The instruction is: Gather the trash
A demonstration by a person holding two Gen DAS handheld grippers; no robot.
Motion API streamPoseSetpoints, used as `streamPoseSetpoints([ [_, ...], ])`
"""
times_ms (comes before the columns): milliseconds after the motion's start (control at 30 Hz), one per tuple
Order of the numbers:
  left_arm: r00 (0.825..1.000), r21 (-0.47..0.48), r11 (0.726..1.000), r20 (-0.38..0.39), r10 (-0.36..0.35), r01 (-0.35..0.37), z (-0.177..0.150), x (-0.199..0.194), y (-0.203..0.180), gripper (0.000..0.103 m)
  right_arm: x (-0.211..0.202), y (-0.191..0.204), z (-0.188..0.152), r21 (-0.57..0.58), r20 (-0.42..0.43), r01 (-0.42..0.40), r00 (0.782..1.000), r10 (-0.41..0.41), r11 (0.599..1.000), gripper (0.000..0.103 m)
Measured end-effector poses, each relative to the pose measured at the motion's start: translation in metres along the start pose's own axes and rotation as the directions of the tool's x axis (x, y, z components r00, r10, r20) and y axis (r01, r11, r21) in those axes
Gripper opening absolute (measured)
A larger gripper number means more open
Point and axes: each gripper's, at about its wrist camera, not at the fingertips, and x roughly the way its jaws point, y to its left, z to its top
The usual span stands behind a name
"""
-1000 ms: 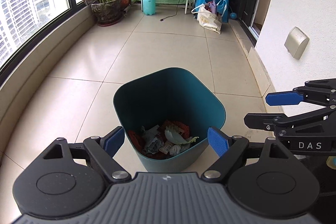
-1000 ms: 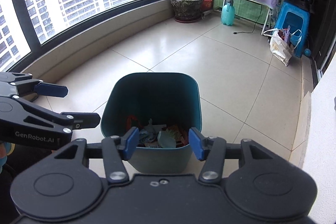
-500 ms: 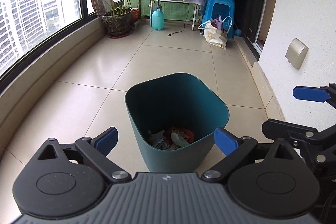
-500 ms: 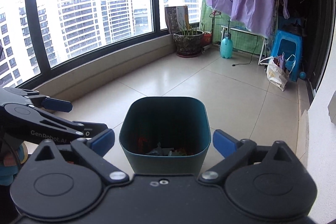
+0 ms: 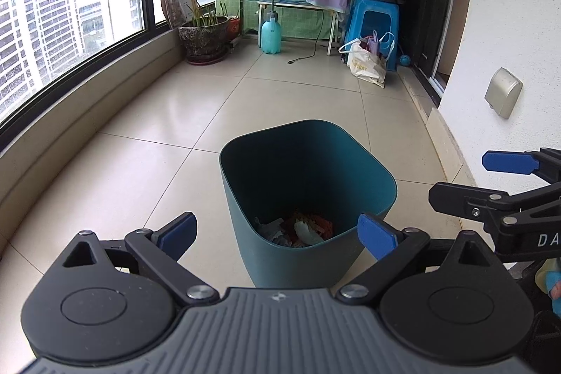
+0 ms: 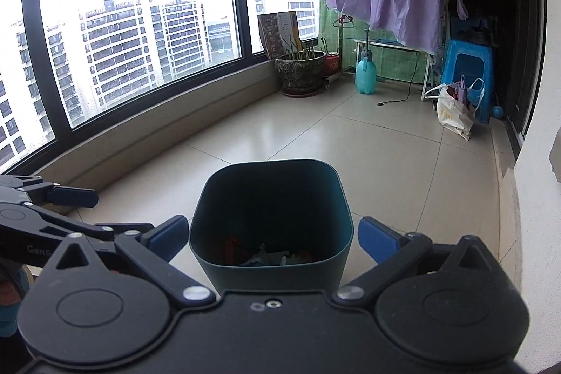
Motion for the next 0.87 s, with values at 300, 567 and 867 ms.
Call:
streamPoseSetpoints([
  [300, 0.998, -0.032, 0.999, 0.056, -0.009, 0.011, -0.002, -0.009, 0.004, 0.099, 0.0, 0.003, -0.005, 0.005, 0.013, 0.018, 1.0, -0.019, 1.0, 0.103],
  [567, 0.998, -0.039, 0.999, 0.067, 0.008, -0.005, -0.003, -0.007, 0.002, 0.099, -0.001, 0.006, -0.008, -0.003, -0.012, 0.013, 1.0, -0.013, 1.0, 0.103],
  [867, 1.0, -0.042, 0.999, 0.009, -0.005, 0.005, -0.009, 0.006, 0.003, 0.099, 0.002, 0.01, -0.005, -0.014, -0.04, 0.019, 0.999, -0.02, 1.0, 0.103],
])
